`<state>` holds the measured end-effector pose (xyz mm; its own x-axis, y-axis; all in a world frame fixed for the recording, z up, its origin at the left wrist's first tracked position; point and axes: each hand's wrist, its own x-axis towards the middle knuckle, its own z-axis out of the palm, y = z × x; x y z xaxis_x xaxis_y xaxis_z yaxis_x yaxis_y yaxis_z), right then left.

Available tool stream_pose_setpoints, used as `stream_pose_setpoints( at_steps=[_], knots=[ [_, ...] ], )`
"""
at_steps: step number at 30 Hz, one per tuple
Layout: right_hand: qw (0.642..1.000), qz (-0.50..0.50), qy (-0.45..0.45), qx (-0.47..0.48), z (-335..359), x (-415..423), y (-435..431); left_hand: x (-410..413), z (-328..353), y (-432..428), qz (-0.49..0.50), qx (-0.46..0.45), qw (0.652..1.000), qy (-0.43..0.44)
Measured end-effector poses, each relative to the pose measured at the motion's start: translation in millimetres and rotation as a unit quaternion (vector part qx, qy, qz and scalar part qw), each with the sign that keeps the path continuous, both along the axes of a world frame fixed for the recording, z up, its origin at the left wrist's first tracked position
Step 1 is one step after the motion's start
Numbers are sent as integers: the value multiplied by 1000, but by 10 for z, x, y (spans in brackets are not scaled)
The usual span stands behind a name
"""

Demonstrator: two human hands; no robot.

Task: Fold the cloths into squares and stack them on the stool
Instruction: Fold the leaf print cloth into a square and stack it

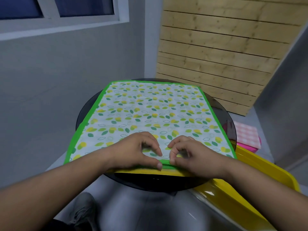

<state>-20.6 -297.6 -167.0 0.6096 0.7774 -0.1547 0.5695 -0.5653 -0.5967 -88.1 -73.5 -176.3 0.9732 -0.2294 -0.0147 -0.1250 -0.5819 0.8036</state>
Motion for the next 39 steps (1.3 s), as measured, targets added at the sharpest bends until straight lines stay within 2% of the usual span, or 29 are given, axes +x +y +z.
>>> stream_pose_setpoints(
  at_steps=[5, 13, 18, 24, 28, 30, 34, 37, 39],
  knots=[
    [1000, -11, 6, 26, 126, 19, 10, -3, 117, 27, 3, -20, 1000, 2],
    [996, -58, 40, 61, 345, 7, 76, -33, 343, 62, 11, 5, 1000, -4],
    [992, -71, -17, 104, 502, 41, 50, 6, 524, 70, 16, 9, 999, -28],
    [987, -89, -72, 109, 642, 159, -78, 181, 812, 86, 49, 18, 997, -60],
    [973, -129, -138, 136, 788, 334, -74, 444, 1060, 142, 61, 105, 989, -90],
    [959, -144, -211, 123, 865, 498, -44, 639, 1178, 179, 62, 184, 973, -122],
    [921, -149, -356, 56, 870, 930, 64, 1075, 1351, 241, 63, 366, 914, -161],
    [891, -181, -416, 8, 748, 1252, 185, 1404, 1289, 261, 74, 460, 866, -183],
    [887, -201, -416, 2, 615, 1440, 263, 1591, 1123, 286, 88, 481, 853, -181]
  ],
)
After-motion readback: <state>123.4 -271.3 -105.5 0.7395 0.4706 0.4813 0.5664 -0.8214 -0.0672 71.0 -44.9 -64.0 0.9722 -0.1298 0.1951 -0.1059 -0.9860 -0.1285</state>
